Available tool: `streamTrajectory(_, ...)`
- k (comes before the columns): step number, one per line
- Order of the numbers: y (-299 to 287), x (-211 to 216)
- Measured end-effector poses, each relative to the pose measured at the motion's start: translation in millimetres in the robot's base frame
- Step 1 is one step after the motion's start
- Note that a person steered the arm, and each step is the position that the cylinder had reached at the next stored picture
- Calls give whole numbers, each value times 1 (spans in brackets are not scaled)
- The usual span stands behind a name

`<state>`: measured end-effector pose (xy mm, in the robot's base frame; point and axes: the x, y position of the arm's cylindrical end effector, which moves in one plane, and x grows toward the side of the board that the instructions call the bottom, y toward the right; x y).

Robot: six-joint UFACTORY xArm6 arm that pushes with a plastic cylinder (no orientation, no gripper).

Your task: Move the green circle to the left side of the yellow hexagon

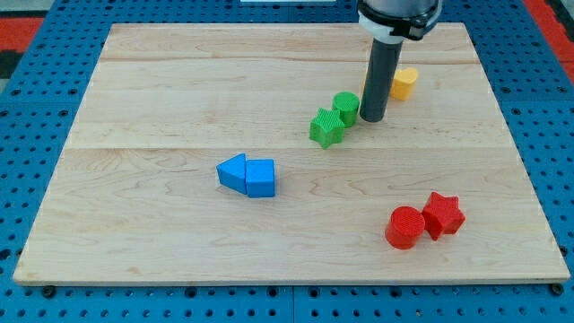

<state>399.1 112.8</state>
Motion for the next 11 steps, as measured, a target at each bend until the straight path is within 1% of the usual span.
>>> streamTrajectory(1, -17, 28)
streamTrajectory(2, -43, 28)
streamTrajectory(4, -44, 22)
streamTrajectory(10, -40, -26)
streamTrajectory(11, -44, -29)
